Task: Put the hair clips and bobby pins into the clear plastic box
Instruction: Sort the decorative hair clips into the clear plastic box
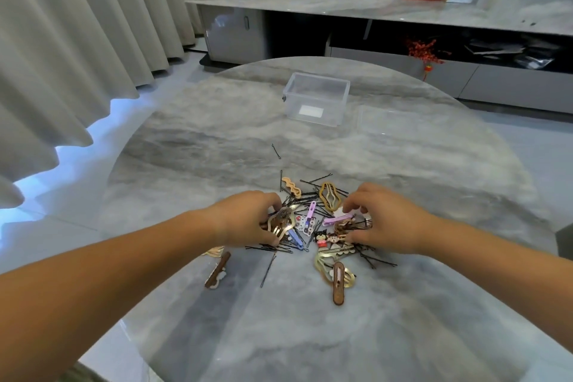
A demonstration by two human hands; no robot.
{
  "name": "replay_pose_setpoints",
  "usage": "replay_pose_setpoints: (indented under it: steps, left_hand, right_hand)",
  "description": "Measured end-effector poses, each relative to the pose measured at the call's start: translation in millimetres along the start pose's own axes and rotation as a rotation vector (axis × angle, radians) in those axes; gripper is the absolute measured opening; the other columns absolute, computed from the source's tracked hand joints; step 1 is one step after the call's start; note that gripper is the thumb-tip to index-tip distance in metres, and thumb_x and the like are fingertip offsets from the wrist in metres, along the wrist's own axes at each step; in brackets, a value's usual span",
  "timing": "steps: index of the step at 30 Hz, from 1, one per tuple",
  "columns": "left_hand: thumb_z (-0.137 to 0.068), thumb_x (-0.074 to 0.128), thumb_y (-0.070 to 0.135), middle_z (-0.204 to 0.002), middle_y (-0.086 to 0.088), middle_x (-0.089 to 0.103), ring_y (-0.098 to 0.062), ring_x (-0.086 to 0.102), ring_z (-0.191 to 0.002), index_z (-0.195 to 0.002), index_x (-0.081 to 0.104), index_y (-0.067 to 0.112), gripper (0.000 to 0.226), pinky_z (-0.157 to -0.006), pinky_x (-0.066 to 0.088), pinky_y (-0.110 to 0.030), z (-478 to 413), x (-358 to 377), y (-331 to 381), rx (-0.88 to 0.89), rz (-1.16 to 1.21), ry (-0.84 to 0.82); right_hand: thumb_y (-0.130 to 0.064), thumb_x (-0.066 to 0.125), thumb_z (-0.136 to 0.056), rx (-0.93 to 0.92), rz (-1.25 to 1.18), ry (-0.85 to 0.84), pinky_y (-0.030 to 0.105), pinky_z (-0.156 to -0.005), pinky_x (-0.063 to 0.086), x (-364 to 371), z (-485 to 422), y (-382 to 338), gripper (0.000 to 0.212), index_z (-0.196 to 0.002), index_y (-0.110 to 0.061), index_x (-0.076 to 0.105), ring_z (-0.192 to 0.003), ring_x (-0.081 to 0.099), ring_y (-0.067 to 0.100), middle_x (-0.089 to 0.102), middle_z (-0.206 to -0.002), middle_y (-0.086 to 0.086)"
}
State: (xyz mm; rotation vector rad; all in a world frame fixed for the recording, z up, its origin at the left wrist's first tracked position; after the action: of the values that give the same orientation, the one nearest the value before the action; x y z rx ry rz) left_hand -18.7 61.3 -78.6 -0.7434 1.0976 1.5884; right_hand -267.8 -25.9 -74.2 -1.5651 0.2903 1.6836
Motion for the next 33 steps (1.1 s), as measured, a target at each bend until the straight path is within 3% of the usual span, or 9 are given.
replay_pose_setpoints:
  steps: [3, 9, 13, 17, 19, 21, 24, 29, 33]
  left_hand:
    - [-0.079, 0.074, 0.055, -0.097, 0.007, 0.046, -0.018, 0.051, -0.09, -0.121, 0.056, 0.029, 0.053, -0.081, 0.05, -0.035, -1.4, 2.3, 2.4, 0.007, -0.015, 0.013]
    - [-0.08, 0.078, 0.047, -0.099, 0.004, 0.052, -0.019, 0.057, -0.095, -0.112, 0.067, 0.024, 0.041, -0.077, 0.047, -0.03, -9.0, 5.4, 9.7, -0.014, 0.099, 0.092]
    - [-0.081, 0.081, 0.034, -0.087, -0.001, 0.067, -0.016, 0.058, -0.077, -0.091, 0.072, 0.016, 0.023, -0.07, 0.047, -0.03, -8.3, 0.0, 5.8, 0.009, 0.266, 0.09]
    - [-0.081, 0.082, 0.03, -0.079, -0.007, 0.071, -0.012, 0.058, -0.068, -0.083, 0.068, 0.019, 0.019, -0.068, 0.047, -0.03, -3.6, -5.4, -5.2, -0.014, 0.449, 0.056]
    - [-0.083, 0.08, 0.028, -0.074, 0.0, 0.066, -0.012, 0.056, -0.066, -0.08, 0.063, 0.021, 0.018, -0.067, 0.045, -0.03, -1.0, -6.5, -8.2, -0.014, 0.462, 0.058]
    - [-0.083, 0.08, 0.024, -0.067, 0.009, 0.063, -0.006, 0.055, -0.061, -0.083, 0.065, 0.019, 0.017, -0.062, 0.044, -0.02, 0.8, -6.9, -5.5, 0.007, 0.473, 0.047]
    - [-0.083, 0.081, 0.022, -0.05, 0.018, 0.057, 0.005, 0.051, -0.045, -0.089, 0.069, 0.014, 0.016, -0.044, 0.033, -0.008, 0.0, -6.3, 8.6, 0.039, 0.406, 0.016]
    - [-0.08, 0.082, 0.027, -0.091, 0.002, 0.064, -0.02, 0.058, -0.083, -0.097, 0.063, 0.014, 0.029, -0.066, 0.045, -0.03, -9.7, 3.1, 26.3, 0.138, 0.12, 0.018]
    - [-0.083, 0.078, 0.032, -0.085, 0.004, 0.054, -0.019, 0.05, -0.079, -0.101, 0.058, 0.019, 0.03, -0.068, 0.04, -0.031, -17.3, 5.5, 33.7, 0.139, 0.04, -0.031]
  right_hand:
    - [-0.046, 0.073, -0.078, -0.088, 0.03, 0.024, 0.027, -0.079, 0.046, 3.1, 0.7, -10.6, 0.03, -0.1, -0.027, 0.067, -0.093, 0.056, 0.013, 0.057, -0.098, -0.008]
    - [-0.05, 0.074, -0.076, -0.118, 0.095, -0.004, 0.031, -0.076, 0.05, 23.7, -1.9, -28.2, 0.044, -0.113, -0.028, 0.063, -0.098, 0.055, 0.014, 0.061, -0.104, -0.008]
    - [-0.033, 0.081, -0.074, 0.013, -0.185, -0.085, 0.027, -0.064, 0.046, 12.5, -4.3, -22.5, 0.039, -0.109, -0.026, 0.065, -0.07, 0.055, 0.009, 0.06, -0.081, -0.008]
    - [-0.022, 0.079, -0.077, 0.087, -0.367, -0.087, 0.031, -0.065, 0.046, -1.3, -4.9, -3.6, 0.025, -0.1, -0.022, 0.07, -0.065, 0.055, 0.01, 0.059, -0.072, -0.008]
    - [-0.011, 0.074, -0.078, 0.141, -0.365, -0.026, 0.03, -0.064, 0.046, -8.3, -6.3, 9.4, 0.019, -0.089, -0.023, 0.066, -0.066, 0.055, 0.015, 0.058, -0.072, -0.004]
    - [-0.006, 0.072, -0.079, 0.188, -0.33, -0.014, 0.028, -0.061, 0.046, -12.8, -5.8, 19.0, 0.021, -0.081, -0.024, 0.061, -0.068, 0.055, 0.017, 0.06, -0.078, 0.002]
    - [-0.013, 0.073, -0.081, 0.212, -0.282, -0.073, 0.021, -0.065, 0.045, -12.9, -1.2, 22.8, 0.022, -0.096, -0.022, 0.059, -0.077, 0.057, 0.016, 0.061, -0.093, 0.003]
    - [-0.041, 0.085, -0.066, 0.178, -0.048, -0.129, 0.03, -0.081, 0.047, -1.4, 1.0, 11.8, 0.062, -0.118, -0.027, 0.055, -0.097, 0.055, 0.017, 0.05, -0.102, -0.006]
    - [-0.037, 0.082, -0.071, 0.134, -0.035, -0.138, 0.027, -0.067, 0.04, 3.1, -2.7, 6.6, 0.035, -0.098, -0.025, 0.063, -0.087, 0.053, 0.016, 0.055, -0.094, -0.007]
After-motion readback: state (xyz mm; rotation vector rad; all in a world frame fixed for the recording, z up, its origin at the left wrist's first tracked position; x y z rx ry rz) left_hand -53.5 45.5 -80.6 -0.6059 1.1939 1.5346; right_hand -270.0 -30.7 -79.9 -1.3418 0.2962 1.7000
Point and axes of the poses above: each hand's wrist, its own z-axis away from the middle knuckle, its own x-axis out of the palm, y = z × x, the point moved 1 cm from there along -z, towards the middle knuckle
